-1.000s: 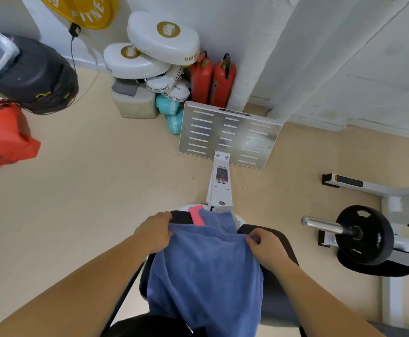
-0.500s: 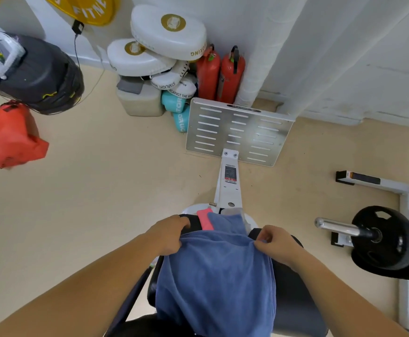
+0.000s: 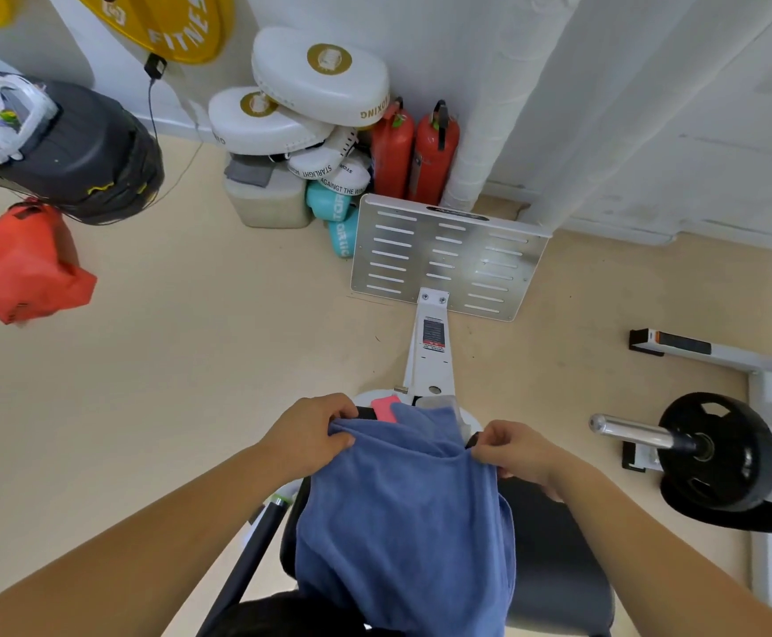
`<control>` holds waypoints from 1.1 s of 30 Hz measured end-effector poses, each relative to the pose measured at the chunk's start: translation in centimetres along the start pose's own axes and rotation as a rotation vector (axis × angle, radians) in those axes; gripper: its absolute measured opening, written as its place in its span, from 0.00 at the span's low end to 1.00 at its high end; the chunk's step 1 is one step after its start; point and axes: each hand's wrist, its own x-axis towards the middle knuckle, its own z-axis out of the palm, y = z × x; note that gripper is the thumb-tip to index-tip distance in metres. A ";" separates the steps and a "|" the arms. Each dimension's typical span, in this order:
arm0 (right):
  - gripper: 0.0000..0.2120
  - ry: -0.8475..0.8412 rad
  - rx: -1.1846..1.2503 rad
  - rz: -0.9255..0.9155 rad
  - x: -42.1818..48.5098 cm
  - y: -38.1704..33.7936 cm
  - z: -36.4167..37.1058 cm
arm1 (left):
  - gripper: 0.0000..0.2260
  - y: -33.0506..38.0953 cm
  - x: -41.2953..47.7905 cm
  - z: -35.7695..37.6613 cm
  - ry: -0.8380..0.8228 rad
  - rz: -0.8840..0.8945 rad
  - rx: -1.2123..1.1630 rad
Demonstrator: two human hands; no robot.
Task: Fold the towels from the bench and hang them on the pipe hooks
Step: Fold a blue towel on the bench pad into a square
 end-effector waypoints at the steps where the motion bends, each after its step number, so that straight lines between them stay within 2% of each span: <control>1: 0.04 0.044 -0.053 -0.015 0.1 0.2 0.3 | 0.11 -0.1 -0.2 0.0 0.010 0.003 0.028; 3: 0.04 0.084 -0.100 -0.029 0.9 0.9 0.7 | 0.13 -0.3 -0.4 0.3 0.010 0.003 0.091; 7: 0.13 0.003 -0.088 0.015 2.1 1.6 1.3 | 0.08 0.2 -0.7 1.0 -0.003 0.014 0.188; 10: 0.31 -0.106 -0.073 0.014 2.3 1.6 1.4 | 0.08 0.6 -1.4 1.2 0.019 0.047 0.214; 12: 0.43 -0.156 -0.160 0.008 2.1 1.4 1.6 | 0.09 1.0 -1.9 0.9 0.028 0.076 0.209; 18: 0.57 -0.171 -0.447 -0.199 1.4 -1.3 2.6 | 0.14 3.8 -4.4 -1.7 0.079 0.190 0.207; 20: 0.54 -0.195 -0.431 -0.322 0.5 -3.5 3.7 | 0.16 4.8 -5.5 -2.5 0.097 0.213 0.162; 21: 0.48 -0.181 -0.432 -0.370 0.0 -4.5 4.3 | 0.16 5.2 -6.1 -2.7 0.107 0.207 0.118; 24: 0.20 -0.054 -0.474 -0.501 -1.4 -6.6 5.6 | 0.15 5.9 -7.4 -3.2 0.159 0.152 -0.053; 25: 0.15 -0.020 -0.479 -0.528 -1.9 -6.7 5.6 | 0.14 6.1 -7.8 -3.2 0.179 0.143 -0.114; 28: 0.17 0.049 -0.456 -0.565 -4.4 -6.9 4.9 | 0.14 6.8 -8.8 -3.2 0.191 0.139 -0.274; 31: 0.17 0.067 -0.493 -0.569 -7.5 -6.5 4.1 | 0.17 7.4 -9.4 -2.4 0.097 0.127 -0.437; 33: 0.18 0.055 -0.546 -0.554 -9.5 -5.7 4.0 | 0.16 7.4 -9.5 -1.6 -0.010 0.122 -0.370</control>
